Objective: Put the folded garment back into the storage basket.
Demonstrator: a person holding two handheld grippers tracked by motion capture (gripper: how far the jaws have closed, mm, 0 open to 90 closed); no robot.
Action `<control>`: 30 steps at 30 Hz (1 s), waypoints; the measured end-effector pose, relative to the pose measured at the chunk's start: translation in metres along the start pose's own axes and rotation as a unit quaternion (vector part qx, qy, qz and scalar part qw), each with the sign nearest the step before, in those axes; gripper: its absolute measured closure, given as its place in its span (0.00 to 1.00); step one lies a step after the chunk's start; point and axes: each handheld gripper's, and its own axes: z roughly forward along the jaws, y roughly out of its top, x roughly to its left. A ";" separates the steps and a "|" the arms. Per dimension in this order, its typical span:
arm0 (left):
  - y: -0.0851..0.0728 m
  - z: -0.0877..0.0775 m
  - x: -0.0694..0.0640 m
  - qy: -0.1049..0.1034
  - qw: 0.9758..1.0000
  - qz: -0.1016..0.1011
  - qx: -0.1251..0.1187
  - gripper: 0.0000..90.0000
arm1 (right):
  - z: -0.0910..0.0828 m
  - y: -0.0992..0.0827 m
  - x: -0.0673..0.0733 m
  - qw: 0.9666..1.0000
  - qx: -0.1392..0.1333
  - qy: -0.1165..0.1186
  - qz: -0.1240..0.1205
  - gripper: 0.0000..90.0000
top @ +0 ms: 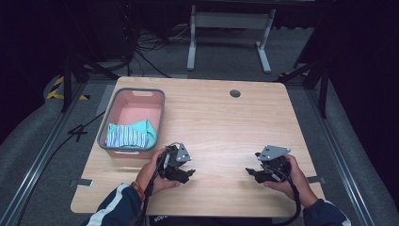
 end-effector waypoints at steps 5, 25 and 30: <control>-0.006 0.007 -0.006 -0.009 1.000 0.008 0.002 0.30 | -0.001 -0.023 -0.001 1.000 0.004 0.000 0.019 0.37; -0.039 0.013 -0.011 -0.045 0.997 -0.033 -0.051 0.21 | -0.017 -0.097 -0.011 0.991 -0.043 -0.007 0.128 0.27; -0.041 0.014 -0.011 -0.042 0.997 -0.037 -0.054 0.17 | -0.017 -0.101 -0.011 0.990 -0.052 -0.013 0.133 0.25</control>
